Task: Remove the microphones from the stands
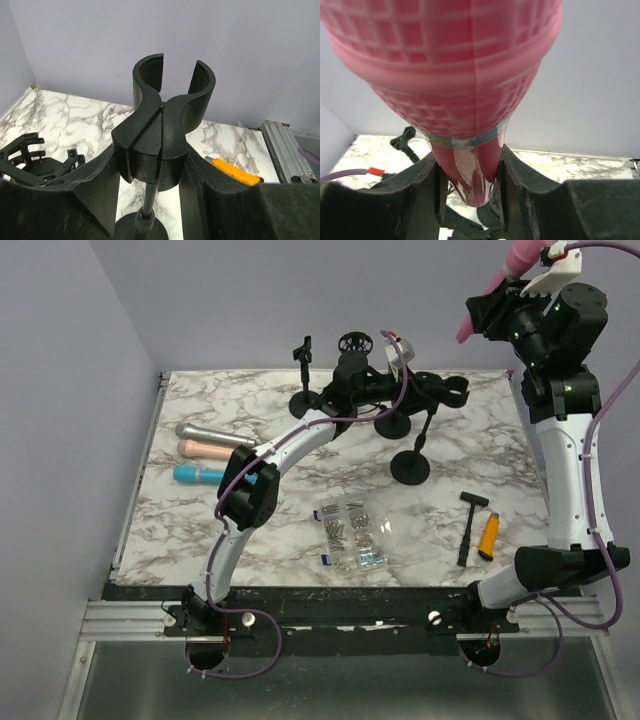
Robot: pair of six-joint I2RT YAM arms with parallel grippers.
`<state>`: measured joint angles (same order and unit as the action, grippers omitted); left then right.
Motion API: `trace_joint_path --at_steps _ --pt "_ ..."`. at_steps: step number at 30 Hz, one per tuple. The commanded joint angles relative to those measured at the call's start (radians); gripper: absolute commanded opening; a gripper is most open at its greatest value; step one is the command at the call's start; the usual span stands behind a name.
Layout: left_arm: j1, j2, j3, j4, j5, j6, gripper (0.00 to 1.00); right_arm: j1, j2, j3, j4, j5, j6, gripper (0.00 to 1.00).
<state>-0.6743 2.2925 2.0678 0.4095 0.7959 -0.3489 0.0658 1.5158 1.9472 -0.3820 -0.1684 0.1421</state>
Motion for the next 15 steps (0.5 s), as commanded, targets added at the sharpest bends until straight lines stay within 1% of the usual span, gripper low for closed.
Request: trace_joint_path --at_steps 1,2,3,4,5,6,8,11,15 --pt "-0.007 -0.036 0.089 -0.201 -0.035 0.011 0.46 0.006 -0.045 0.006 -0.053 -0.043 0.072 0.01" --pt "-0.007 -0.048 0.093 -0.233 -0.043 0.011 0.54 0.006 -0.065 -0.028 -0.046 -0.070 0.090 0.01" --pt "-0.005 -0.069 0.082 -0.246 -0.047 0.012 0.66 0.007 -0.091 -0.069 -0.039 -0.094 0.103 0.01" --pt "-0.002 -0.092 0.061 -0.245 -0.047 0.011 0.89 0.006 -0.111 -0.112 -0.036 -0.120 0.114 0.01" --pt "0.001 -0.123 0.032 -0.246 -0.051 0.008 0.97 0.006 -0.129 -0.145 -0.034 -0.133 0.122 0.01" --pt "0.006 -0.154 0.006 -0.250 -0.055 0.002 0.99 0.006 -0.147 -0.181 -0.032 -0.138 0.137 0.01" --pt "0.014 -0.233 -0.077 -0.237 -0.055 -0.014 0.98 0.006 -0.183 -0.249 -0.016 -0.154 0.182 0.01" --pt "0.022 -0.381 -0.229 -0.207 -0.042 -0.034 0.99 0.006 -0.227 -0.337 0.043 -0.233 0.272 0.01" --pt "0.027 -0.598 -0.422 -0.275 -0.064 -0.035 0.99 0.031 -0.275 -0.397 0.120 -0.283 0.366 0.01"
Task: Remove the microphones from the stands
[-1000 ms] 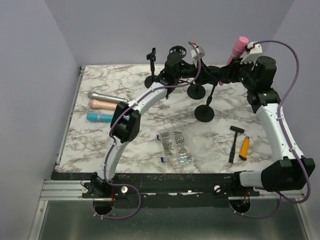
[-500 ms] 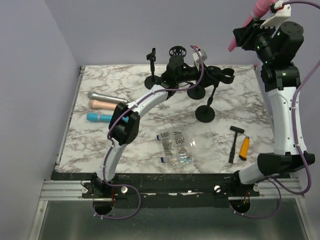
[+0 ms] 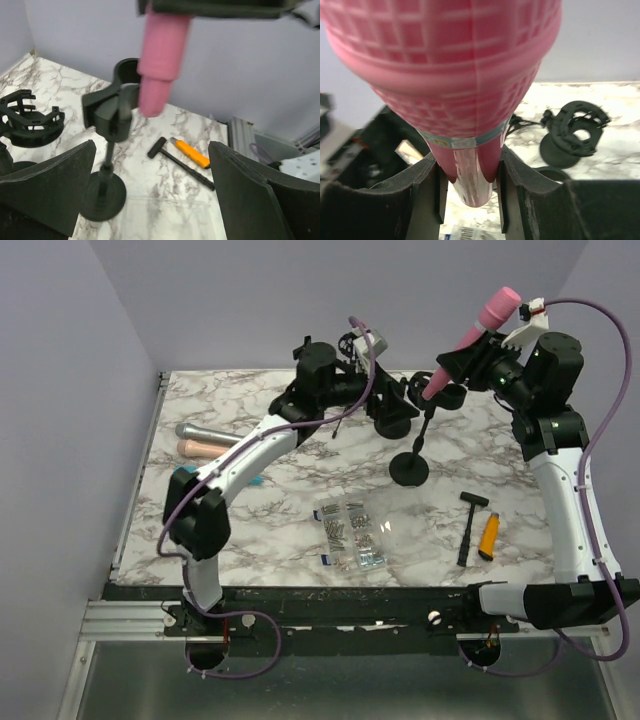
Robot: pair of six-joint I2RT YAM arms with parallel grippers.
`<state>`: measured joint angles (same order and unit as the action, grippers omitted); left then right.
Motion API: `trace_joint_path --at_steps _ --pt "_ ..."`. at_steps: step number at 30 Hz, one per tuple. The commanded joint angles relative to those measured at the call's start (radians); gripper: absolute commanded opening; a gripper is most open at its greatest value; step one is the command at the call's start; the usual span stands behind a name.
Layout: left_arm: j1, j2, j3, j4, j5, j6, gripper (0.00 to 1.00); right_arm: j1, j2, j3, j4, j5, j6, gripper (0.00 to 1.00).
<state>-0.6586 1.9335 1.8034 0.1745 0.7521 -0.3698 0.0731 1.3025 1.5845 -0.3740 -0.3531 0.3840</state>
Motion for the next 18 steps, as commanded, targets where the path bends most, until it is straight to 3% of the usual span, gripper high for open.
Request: trace_joint_path --at_steps 1,7,14,18 --pt "0.015 -0.302 -0.216 -0.056 -0.027 -0.017 0.98 0.038 -0.071 -0.039 0.122 -0.098 0.131 0.01" --pt "0.052 -0.621 -0.482 -0.236 -0.094 -0.051 0.98 0.148 -0.070 -0.079 0.179 -0.151 0.132 0.01" --pt "0.193 -0.927 -0.670 -0.441 -0.126 -0.324 0.89 0.463 -0.025 -0.144 0.196 -0.147 0.012 0.01" --pt "0.275 -1.105 -0.745 -0.512 -0.242 -0.401 0.98 0.656 0.005 -0.206 0.242 -0.074 -0.025 0.01"
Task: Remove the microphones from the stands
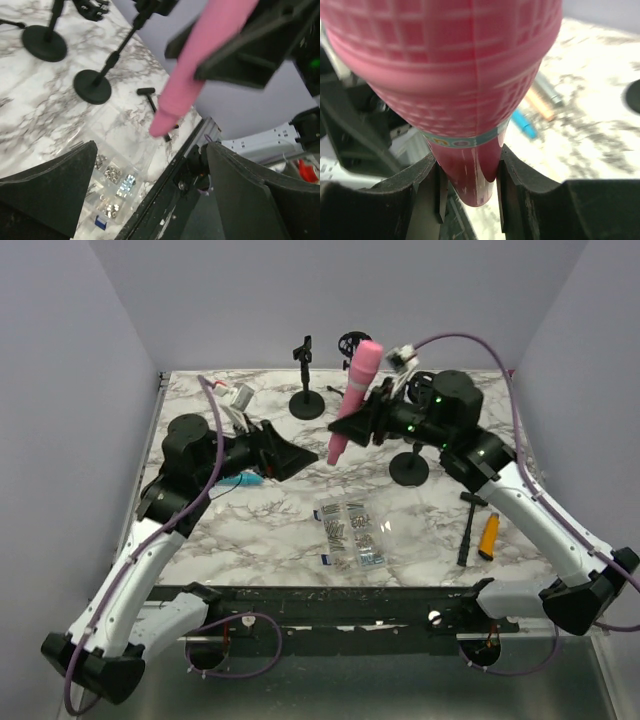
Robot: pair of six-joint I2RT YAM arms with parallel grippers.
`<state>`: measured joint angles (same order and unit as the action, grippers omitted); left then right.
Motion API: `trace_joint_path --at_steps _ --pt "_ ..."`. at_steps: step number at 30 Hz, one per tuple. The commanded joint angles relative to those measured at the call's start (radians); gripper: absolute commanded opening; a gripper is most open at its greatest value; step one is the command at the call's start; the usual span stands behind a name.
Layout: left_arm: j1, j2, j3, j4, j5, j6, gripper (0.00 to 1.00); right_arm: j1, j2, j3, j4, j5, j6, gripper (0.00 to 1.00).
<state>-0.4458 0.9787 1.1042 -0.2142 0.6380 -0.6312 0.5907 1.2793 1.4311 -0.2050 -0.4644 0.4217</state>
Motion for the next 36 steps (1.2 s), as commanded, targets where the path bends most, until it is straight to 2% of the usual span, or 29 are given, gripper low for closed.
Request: trace_joint_path --at_steps 1,5,8,10,14,17,22,25,28,30,31,32,33,34,36 --pt "0.070 -0.180 -0.047 -0.147 -0.161 -0.140 0.98 0.193 0.046 -0.064 0.084 0.049 -0.073 0.01" --pt "0.081 -0.232 -0.035 -0.218 -0.218 -0.130 0.98 0.362 0.135 -0.055 0.084 0.088 -0.120 0.01" --pt "0.082 -0.270 -0.059 -0.225 -0.262 -0.103 0.95 0.413 0.171 -0.077 0.148 0.081 -0.083 0.01" --pt "0.082 -0.302 -0.088 -0.238 -0.306 -0.091 0.90 0.420 0.172 -0.116 0.240 0.051 -0.036 0.01" --pt "0.082 -0.382 -0.162 -0.205 -0.363 -0.099 0.69 0.431 0.184 -0.141 0.315 -0.004 0.002 0.01" --pt "0.082 -0.404 -0.212 -0.127 -0.333 -0.121 0.67 0.437 0.204 -0.136 0.307 0.000 -0.008 0.00" --pt "0.082 -0.328 -0.203 -0.105 -0.260 -0.131 0.67 0.447 0.225 -0.133 0.301 -0.009 -0.017 0.01" --pt "0.082 -0.311 -0.219 -0.068 -0.240 -0.134 0.63 0.451 0.226 -0.135 0.291 -0.005 -0.032 0.01" --pt "0.082 -0.298 -0.225 -0.037 -0.205 -0.116 0.50 0.454 0.223 -0.139 0.274 0.015 -0.049 0.01" --pt "0.082 -0.286 -0.221 -0.035 -0.193 -0.099 0.33 0.454 0.212 -0.152 0.272 0.052 -0.054 0.02" --pt "0.083 -0.280 -0.222 -0.039 -0.198 -0.093 0.24 0.453 0.205 -0.157 0.270 0.077 -0.056 0.10" --pt "0.082 -0.276 -0.223 -0.044 -0.213 -0.085 0.15 0.454 0.196 -0.165 0.267 0.102 -0.055 0.24" --pt "0.082 -0.275 -0.225 -0.057 -0.236 -0.084 0.02 0.454 0.187 -0.171 0.259 0.141 -0.055 0.36" --pt "0.082 -0.275 -0.225 -0.080 -0.285 -0.095 0.00 0.453 0.174 -0.176 0.250 0.189 -0.055 0.54" --pt "0.087 -0.274 -0.213 -0.189 -0.443 -0.160 0.00 0.453 0.148 -0.189 0.218 0.308 -0.062 0.78"
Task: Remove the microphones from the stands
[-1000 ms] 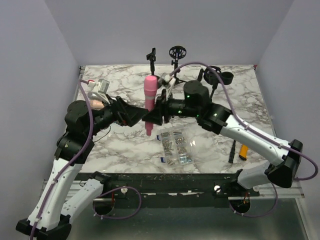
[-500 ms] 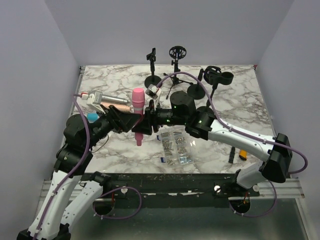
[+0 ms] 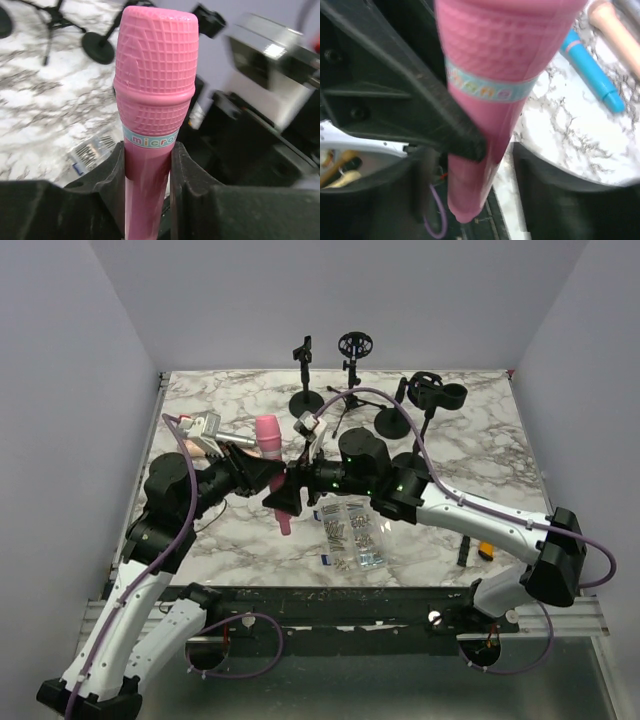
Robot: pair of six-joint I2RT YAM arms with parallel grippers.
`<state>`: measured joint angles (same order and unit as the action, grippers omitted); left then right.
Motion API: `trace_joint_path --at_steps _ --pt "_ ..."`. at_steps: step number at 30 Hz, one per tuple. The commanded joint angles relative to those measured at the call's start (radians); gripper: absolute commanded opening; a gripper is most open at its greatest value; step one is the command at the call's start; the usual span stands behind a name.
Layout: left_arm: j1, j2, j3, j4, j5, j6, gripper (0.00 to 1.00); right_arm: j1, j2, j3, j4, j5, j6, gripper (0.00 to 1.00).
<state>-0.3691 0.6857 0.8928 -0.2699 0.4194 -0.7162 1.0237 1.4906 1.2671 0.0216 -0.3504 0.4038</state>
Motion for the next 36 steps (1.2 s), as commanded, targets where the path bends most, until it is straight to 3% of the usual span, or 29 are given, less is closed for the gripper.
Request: trace_joint_path --at_steps 1,3,7,12,16,23,28,34,36 --pt "0.017 0.025 0.009 -0.189 -0.300 -0.111 0.00 0.021 -0.081 -0.033 -0.020 0.255 -0.050 0.84" --pt "0.038 0.039 0.026 -0.311 -0.474 -0.180 0.00 0.021 -0.117 -0.058 -0.065 0.412 -0.062 0.95" --pt "0.135 0.040 -0.036 -0.404 -0.614 -0.313 0.00 0.019 -0.205 -0.110 -0.116 0.635 -0.084 1.00" --pt "0.371 0.022 -0.282 -0.273 -0.552 -0.554 0.00 0.019 -0.346 -0.190 -0.099 0.731 -0.120 1.00" --pt "0.509 0.118 -0.435 -0.070 -0.468 -0.732 0.00 0.019 -0.451 -0.247 -0.081 0.771 -0.132 1.00" --pt "0.528 0.304 -0.447 0.062 -0.572 -0.839 0.00 0.019 -0.537 -0.289 -0.134 0.879 -0.153 1.00" --pt "0.555 0.482 -0.379 0.095 -0.532 -0.825 0.01 0.019 -0.581 -0.324 -0.154 0.949 -0.182 1.00" --pt "0.588 0.575 -0.402 0.185 -0.454 -0.855 0.27 0.019 -0.636 -0.341 -0.166 1.019 -0.179 1.00" --pt "0.591 0.583 -0.406 0.199 -0.440 -0.856 0.41 0.019 -0.640 -0.333 -0.177 1.073 -0.164 1.00"
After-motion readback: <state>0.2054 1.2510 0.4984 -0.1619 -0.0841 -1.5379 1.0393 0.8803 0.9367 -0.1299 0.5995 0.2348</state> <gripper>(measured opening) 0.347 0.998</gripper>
